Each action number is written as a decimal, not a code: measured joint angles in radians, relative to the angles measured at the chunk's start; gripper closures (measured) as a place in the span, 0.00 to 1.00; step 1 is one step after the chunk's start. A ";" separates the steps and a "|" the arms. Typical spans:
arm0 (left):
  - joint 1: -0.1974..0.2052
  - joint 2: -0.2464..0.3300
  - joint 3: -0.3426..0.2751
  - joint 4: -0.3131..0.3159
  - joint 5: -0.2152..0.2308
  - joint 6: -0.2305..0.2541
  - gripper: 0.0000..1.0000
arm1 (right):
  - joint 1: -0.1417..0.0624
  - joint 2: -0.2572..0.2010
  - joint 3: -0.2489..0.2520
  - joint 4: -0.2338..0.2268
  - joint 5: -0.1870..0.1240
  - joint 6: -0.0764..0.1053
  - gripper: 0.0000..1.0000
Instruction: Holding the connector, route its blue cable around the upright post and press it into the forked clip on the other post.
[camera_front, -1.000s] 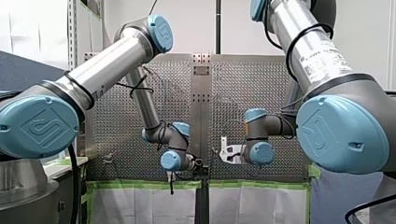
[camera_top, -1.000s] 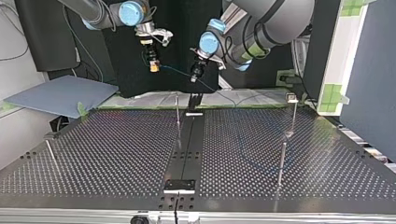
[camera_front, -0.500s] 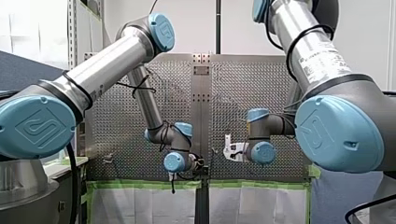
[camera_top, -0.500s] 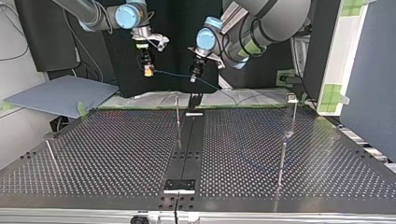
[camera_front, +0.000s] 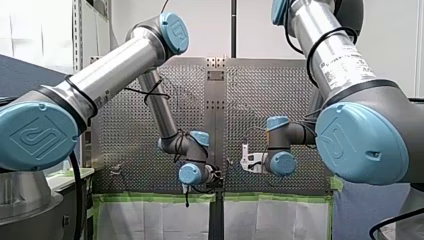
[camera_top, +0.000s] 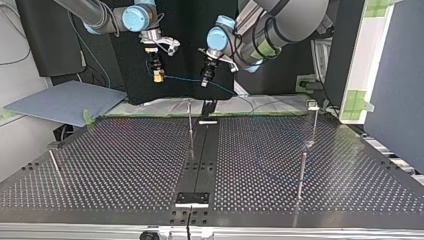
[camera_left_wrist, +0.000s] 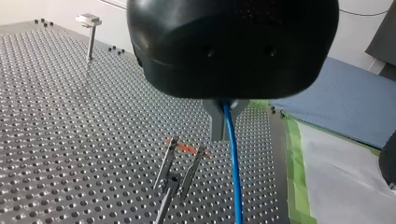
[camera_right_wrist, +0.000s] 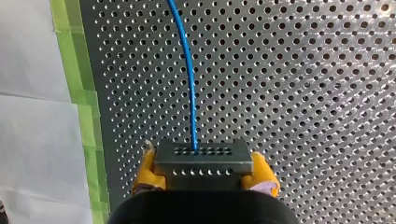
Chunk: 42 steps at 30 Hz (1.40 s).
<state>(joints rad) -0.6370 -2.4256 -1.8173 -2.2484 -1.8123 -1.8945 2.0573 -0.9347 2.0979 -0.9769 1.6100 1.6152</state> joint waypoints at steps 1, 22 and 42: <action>-0.002 0.000 0.000 0.000 -0.003 0.001 1.00 | 0.000 0.001 0.000 -0.001 0.000 0.001 1.00; -0.018 -0.024 0.052 -0.019 -0.052 0.023 1.00 | -0.029 0.062 -0.073 -0.002 -0.007 0.002 1.00; -0.020 -0.107 0.178 -0.006 -0.099 0.030 1.00 | -0.067 0.103 -0.149 0.029 -0.049 -0.006 1.00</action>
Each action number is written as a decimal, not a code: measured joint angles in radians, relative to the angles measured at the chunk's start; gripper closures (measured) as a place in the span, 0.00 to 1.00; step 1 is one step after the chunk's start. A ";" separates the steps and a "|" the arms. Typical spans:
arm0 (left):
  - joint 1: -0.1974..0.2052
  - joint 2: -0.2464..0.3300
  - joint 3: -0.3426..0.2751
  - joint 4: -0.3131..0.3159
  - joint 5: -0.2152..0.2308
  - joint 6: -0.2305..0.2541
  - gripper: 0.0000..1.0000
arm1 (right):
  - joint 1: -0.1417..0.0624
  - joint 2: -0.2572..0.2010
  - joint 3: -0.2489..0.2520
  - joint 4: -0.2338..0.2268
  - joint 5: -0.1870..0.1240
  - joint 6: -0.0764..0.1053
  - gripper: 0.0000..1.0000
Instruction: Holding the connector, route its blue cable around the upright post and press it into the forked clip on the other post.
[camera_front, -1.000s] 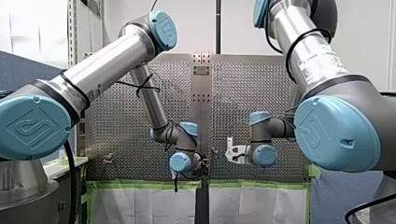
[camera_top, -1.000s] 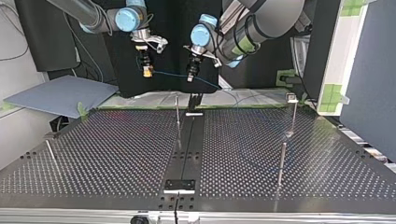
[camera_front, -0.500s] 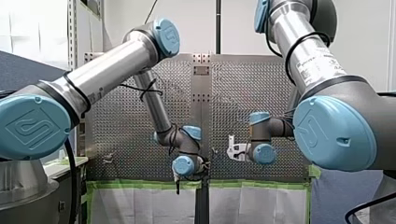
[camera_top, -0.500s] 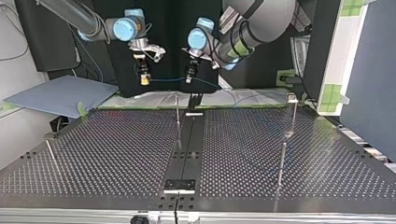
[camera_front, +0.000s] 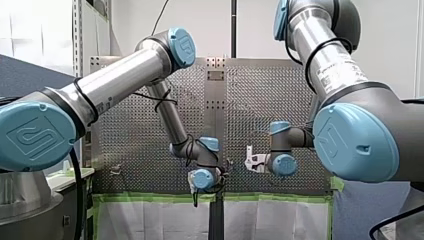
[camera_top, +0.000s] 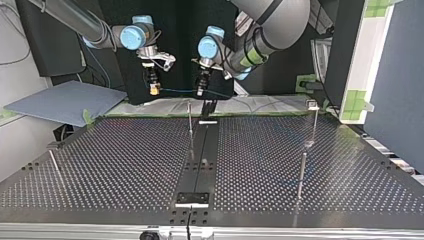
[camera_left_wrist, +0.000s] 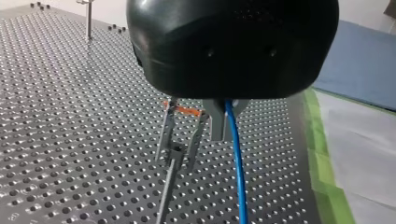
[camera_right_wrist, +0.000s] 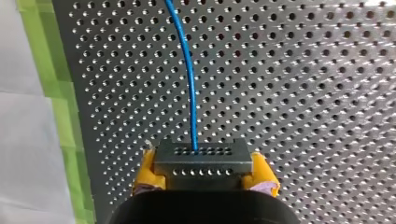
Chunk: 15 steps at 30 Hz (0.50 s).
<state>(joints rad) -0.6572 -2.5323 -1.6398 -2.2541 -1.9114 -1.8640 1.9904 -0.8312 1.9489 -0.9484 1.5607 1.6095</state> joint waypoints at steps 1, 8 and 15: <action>0.000 0.000 0.004 -0.002 0.000 0.000 1.00 | -0.001 0.009 -0.004 -0.001 0.000 0.000 1.00; 0.006 -0.001 0.025 -0.012 0.008 0.004 1.00 | -0.013 0.036 -0.022 -0.010 -0.004 0.003 1.00; 0.011 -0.001 0.040 -0.025 0.013 0.009 1.00 | -0.028 0.040 -0.039 -0.009 -0.008 -0.001 1.00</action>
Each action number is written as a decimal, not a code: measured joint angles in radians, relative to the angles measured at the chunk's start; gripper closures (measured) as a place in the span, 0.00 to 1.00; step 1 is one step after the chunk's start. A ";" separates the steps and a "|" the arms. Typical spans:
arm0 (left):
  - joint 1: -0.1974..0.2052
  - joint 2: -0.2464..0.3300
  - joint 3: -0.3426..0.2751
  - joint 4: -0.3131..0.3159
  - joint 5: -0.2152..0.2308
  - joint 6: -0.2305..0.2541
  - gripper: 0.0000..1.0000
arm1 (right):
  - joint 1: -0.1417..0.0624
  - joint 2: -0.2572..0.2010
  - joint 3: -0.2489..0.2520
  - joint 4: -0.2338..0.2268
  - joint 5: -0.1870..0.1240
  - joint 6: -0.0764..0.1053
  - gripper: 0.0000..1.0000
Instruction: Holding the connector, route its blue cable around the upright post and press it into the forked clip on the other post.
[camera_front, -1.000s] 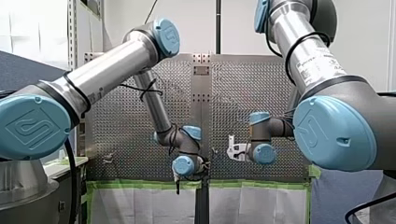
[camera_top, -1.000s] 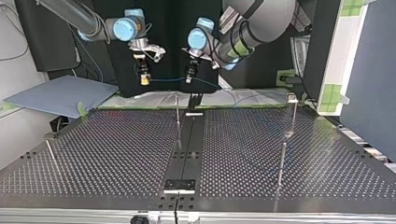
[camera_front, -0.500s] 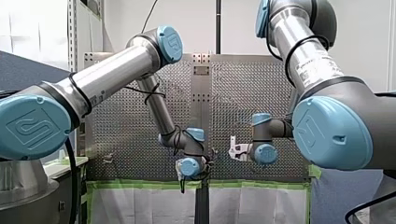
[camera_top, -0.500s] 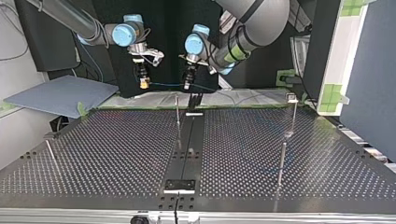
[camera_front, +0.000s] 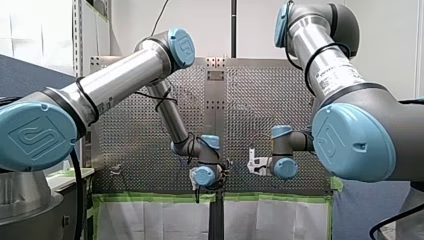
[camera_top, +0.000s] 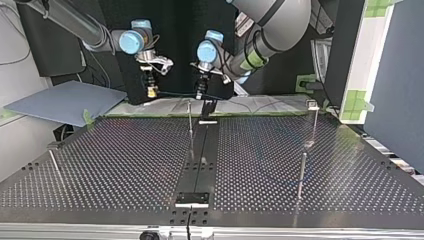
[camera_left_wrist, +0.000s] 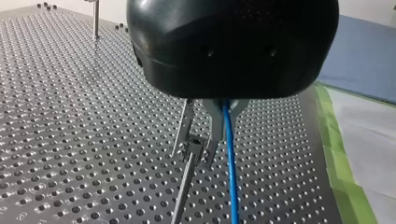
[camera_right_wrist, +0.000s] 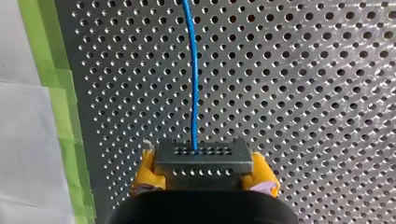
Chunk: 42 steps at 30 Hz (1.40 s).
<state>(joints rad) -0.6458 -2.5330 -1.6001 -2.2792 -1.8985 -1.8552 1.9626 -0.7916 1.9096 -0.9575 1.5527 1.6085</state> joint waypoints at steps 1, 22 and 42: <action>0.000 0.000 0.003 -0.004 0.000 0.002 1.00 | -0.003 0.000 -0.002 0.000 -0.001 0.000 1.00; 0.019 0.000 0.018 -0.034 0.016 0.010 1.00 | -0.036 0.061 -0.053 0.002 -0.031 0.006 1.00; 0.035 -0.001 0.065 -0.100 0.032 0.040 1.00 | -0.081 0.067 -0.117 0.051 -0.045 0.000 1.00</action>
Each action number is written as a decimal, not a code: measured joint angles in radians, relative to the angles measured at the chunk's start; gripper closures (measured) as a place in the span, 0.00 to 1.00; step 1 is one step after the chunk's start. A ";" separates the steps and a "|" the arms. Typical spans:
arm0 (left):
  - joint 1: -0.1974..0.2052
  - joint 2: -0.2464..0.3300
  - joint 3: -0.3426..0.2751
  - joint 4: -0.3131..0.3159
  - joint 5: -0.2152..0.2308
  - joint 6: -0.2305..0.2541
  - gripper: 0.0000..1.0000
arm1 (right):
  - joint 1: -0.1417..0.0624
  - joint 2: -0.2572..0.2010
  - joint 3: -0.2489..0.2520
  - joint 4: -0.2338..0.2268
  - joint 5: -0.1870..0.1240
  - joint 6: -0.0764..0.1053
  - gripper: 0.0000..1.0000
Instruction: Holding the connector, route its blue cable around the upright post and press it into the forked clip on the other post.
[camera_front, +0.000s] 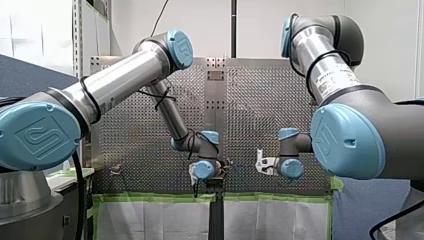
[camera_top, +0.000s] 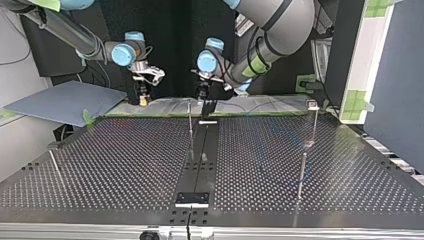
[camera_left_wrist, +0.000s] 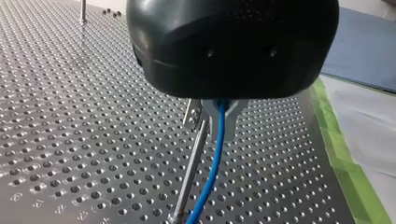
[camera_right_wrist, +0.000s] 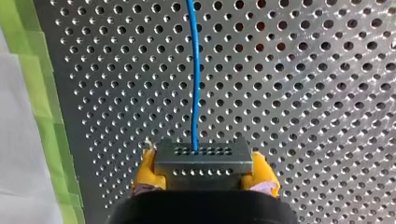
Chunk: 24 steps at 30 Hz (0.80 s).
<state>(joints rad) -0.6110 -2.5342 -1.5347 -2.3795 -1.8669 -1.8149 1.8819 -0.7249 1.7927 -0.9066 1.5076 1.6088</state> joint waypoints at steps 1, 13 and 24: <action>0.000 0.000 0.001 -0.003 0.002 0.000 1.00 | -0.004 0.001 -0.002 0.002 -0.001 0.000 1.00; 0.002 0.000 0.004 -0.019 0.008 0.002 1.00 | -0.034 0.037 -0.025 0.016 -0.014 -0.002 1.00; 0.018 0.000 0.012 -0.018 0.019 0.002 1.00 | -0.040 0.046 -0.040 0.024 -0.026 -0.002 1.00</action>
<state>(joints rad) -0.5927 -2.5343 -1.5227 -2.3978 -1.8478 -1.8131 1.8424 -0.6788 1.7531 -0.8830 1.4819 1.6064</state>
